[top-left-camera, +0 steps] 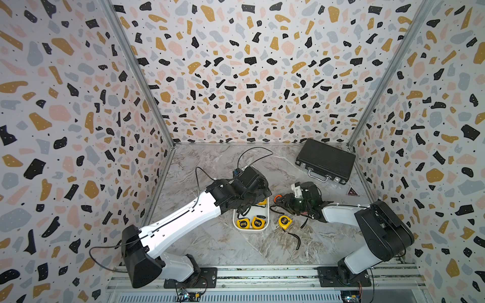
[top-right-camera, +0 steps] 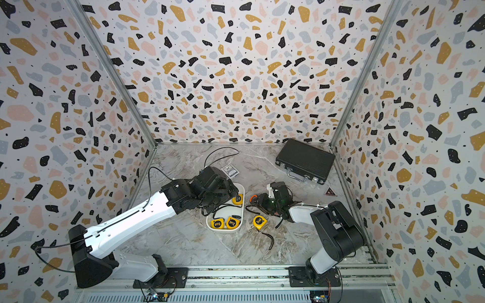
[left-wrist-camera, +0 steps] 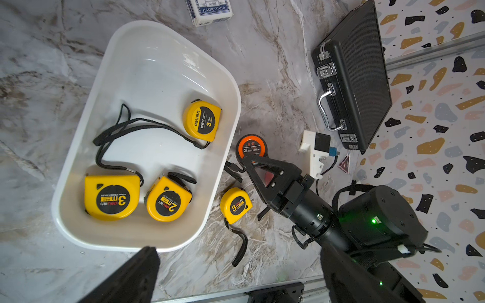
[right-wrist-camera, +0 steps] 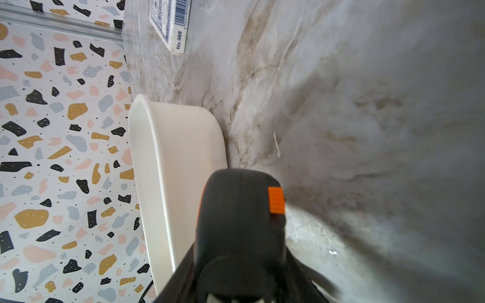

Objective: Take the tape measure out of the storage box
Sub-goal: Place the tape measure at the center of the board.

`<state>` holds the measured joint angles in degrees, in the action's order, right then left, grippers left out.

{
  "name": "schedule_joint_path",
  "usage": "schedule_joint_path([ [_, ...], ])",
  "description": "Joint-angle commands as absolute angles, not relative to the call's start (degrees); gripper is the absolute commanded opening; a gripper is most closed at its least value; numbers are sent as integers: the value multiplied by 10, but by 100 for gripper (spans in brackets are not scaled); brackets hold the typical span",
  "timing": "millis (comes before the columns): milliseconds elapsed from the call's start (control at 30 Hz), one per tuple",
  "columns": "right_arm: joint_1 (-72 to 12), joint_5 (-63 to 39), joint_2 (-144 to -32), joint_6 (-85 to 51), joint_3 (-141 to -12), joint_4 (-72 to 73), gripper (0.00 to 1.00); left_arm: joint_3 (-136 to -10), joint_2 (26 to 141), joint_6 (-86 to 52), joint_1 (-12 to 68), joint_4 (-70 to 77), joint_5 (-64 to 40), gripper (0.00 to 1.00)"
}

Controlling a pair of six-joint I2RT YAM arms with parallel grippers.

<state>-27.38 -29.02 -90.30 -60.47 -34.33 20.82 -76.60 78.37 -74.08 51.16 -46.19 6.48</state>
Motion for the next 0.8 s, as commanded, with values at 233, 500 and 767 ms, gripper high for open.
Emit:
schedule_joint_path([
  [233,-269,-305,-907,-593,-370,170,48,-756,779,-733,509,-452,70,100],
  [500,-267,-304,-900,-581,-373,140,57,-753,779,-733,509,-453,71,100],
  [767,-266,-292,-867,-557,-376,92,68,-768,808,-698,501,-470,69,100],
])
